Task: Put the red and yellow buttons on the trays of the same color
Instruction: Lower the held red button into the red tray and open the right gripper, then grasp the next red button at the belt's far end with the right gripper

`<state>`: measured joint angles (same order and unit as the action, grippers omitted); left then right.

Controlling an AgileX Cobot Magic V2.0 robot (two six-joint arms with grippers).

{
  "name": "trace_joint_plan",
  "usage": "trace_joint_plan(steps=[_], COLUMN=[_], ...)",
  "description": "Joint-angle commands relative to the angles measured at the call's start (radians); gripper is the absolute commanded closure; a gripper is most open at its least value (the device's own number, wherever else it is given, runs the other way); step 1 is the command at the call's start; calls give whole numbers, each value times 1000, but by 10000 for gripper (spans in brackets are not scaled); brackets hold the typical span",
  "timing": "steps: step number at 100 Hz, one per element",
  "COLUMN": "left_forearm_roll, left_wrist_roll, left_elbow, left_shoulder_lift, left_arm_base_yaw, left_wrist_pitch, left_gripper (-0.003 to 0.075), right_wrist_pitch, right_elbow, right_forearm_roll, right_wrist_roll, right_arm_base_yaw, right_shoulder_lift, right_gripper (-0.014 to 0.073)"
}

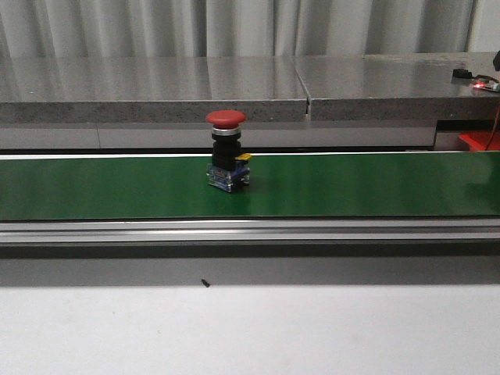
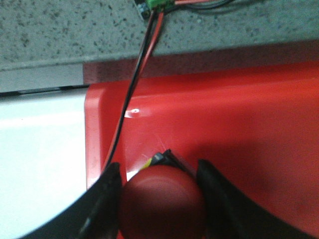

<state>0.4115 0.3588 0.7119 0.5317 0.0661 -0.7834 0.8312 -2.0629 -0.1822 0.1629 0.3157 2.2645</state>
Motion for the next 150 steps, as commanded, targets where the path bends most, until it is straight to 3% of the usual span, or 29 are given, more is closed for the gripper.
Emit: trace_joint_plan(steps=[1, 9, 24, 31, 61, 78, 117, 150], left_forearm_roll=[26, 26, 26, 26, 26, 26, 26, 26], left_wrist_roll=[-1, -1, -1, -1, -1, -1, -1, -1], left_elbow=[26, 26, 26, 26, 26, 26, 26, 26], left_shoulder_lift=[4, 4, 4, 4, 4, 4, 4, 4], left_arm_base_yaw=[-8, -8, -8, -8, -8, -8, -8, -8], left_wrist_pitch=[63, 63, 63, 63, 63, 63, 63, 63], left_gripper=[741, 741, 741, 741, 741, 741, 741, 741], right_wrist_pitch=[-38, -27, -40, -47, -16, -17, -134, -128], right_elbow=[-51, -62, -62, -62, -47, 37, 457, 706], right_forearm_roll=[-30, -31, -32, -32, -17, -20, -24, -37], right_wrist_roll=[10, 10, 10, 10, 13, 14, 25, 25], right_arm_base_yaw=[7, 7, 7, 7, 7, -5, -84, -180], right_shoulder_lift=[-37, -19, -18, -25, -123, -237, -602, -863], right_gripper=[540, 463, 98, 10, 119, 123, 123, 123])
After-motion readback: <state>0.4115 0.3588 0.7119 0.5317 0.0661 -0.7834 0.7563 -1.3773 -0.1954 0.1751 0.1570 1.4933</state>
